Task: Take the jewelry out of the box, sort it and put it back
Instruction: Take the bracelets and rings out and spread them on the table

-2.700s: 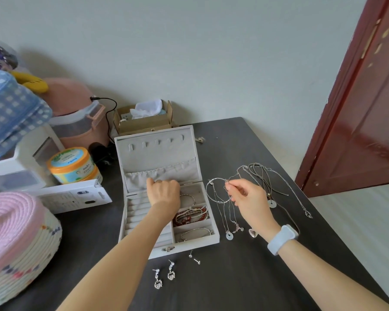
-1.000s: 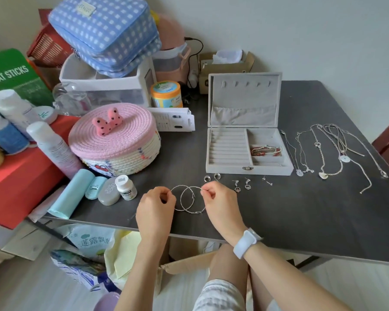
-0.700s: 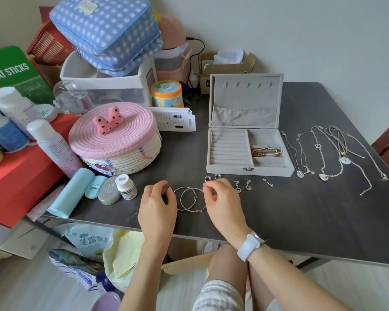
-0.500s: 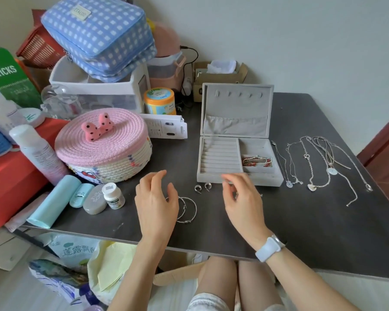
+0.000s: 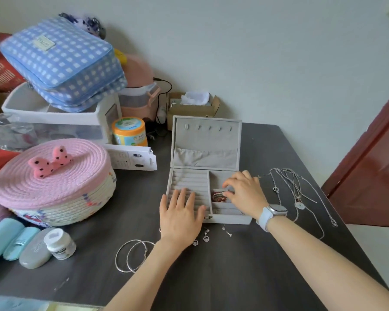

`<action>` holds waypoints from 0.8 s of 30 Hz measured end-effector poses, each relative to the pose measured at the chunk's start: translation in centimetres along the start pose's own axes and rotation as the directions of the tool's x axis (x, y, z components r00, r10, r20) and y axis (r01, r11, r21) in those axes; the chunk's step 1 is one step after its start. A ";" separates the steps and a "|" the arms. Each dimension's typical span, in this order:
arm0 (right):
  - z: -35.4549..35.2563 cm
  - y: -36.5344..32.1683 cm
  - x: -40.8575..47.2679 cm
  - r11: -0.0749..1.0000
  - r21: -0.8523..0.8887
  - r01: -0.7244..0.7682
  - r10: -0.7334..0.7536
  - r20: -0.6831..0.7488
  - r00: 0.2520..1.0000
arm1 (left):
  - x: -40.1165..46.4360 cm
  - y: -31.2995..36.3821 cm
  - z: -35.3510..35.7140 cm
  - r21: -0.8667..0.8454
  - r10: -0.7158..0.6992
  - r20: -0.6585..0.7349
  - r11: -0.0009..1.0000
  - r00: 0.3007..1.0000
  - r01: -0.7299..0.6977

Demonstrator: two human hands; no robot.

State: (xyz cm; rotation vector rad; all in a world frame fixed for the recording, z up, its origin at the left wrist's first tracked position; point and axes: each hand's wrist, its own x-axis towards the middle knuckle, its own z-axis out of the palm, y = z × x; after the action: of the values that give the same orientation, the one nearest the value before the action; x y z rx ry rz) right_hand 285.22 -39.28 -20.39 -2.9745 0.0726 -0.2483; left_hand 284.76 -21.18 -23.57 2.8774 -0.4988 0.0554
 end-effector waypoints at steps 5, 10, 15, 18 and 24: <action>0.6 0.1 0.7 0.995 -0.057 0.077 -0.078 -0.014 0.997 | -0.2 0.1 0.0 -0.033 0.001 -0.034 0.999 0.999 -0.002; -0.7 0.8 0.0 0.978 0.188 0.085 -0.066 -0.103 0.992 | -0.3 0.1 0.0 -0.017 0.003 -0.049 1.000 0.999 -0.003; -1.7 1.2 -0.7 0.938 0.341 0.069 -0.019 -0.148 0.989 | -0.3 0.2 0.1 -0.021 0.004 -0.064 1.000 0.998 -0.005; -2.1 1.1 -0.7 0.911 0.409 0.058 0.020 -0.184 0.983 | -0.4 0.2 0.0 -0.029 0.010 -0.056 1.000 0.998 -0.012; -4.3 0.3 -2.1 0.735 0.671 0.101 0.169 -0.326 0.930 | -0.3 0.1 0.0 -0.029 0.018 -0.058 0.999 0.998 -0.019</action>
State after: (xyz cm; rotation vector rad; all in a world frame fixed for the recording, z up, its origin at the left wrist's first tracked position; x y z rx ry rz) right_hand 282.45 -40.05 -16.59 -2.1518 0.0623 -0.6682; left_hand 284.42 -21.19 -23.55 2.8336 -0.5112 0.1324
